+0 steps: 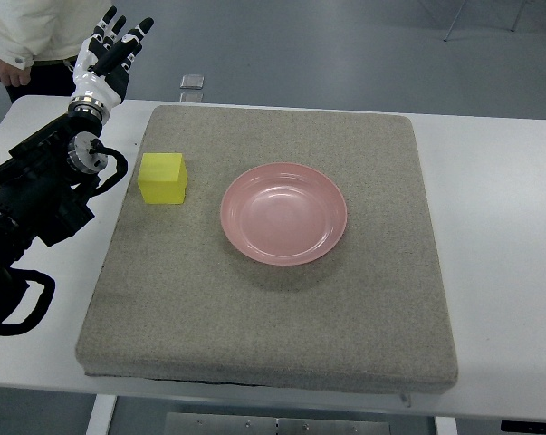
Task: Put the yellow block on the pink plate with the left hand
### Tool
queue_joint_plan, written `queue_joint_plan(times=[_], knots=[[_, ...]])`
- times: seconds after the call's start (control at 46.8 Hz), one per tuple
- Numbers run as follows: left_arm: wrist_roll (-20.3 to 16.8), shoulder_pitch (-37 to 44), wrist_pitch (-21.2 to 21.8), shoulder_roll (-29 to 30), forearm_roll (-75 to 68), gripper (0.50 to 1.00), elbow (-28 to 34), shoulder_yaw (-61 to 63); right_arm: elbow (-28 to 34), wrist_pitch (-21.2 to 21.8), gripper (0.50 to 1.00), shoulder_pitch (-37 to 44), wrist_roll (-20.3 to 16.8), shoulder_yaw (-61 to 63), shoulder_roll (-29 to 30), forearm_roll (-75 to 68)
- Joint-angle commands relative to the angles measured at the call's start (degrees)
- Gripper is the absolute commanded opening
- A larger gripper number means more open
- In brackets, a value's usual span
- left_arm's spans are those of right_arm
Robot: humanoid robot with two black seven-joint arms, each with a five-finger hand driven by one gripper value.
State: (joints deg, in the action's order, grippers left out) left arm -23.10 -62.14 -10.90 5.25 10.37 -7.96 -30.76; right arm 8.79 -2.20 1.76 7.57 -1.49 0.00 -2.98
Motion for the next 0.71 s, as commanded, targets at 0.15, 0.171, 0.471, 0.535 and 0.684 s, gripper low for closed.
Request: queue_joint_plan(times=[0.15,0.171,0.471,0.535,0.684], knots=[[-1.6,0.09,0.44,0.19,0.09,0.992,0.05,0.0,0.0,0.0,0.924,0.0,-0.01,0.0,0.0,0.0],[-1.51,0.0,0.44,0.2,0.09,0.994,0.05,0.0,0.0,0.0,0.924,0.0,-0.01,0.0,0.0,0.0],[-1.51,0.53,0.35,0.2,0.61,0.992,0.05,-0.61,0.0,0.0,0.924,0.0,0.07,0.0,0.0,0.0],[-1.51,0.53,0.36,0.2,0.7,0.992,0.05,-0.62,0.0,0.0,0.924,0.0,0.07,0.0,0.0,0.0],[-1.51,0.62,0.44,0.28,0.53,0.992,0.05,-0.35,0.0,0.0,0.924,0.0,0.07,0.0,0.0,0.0]])
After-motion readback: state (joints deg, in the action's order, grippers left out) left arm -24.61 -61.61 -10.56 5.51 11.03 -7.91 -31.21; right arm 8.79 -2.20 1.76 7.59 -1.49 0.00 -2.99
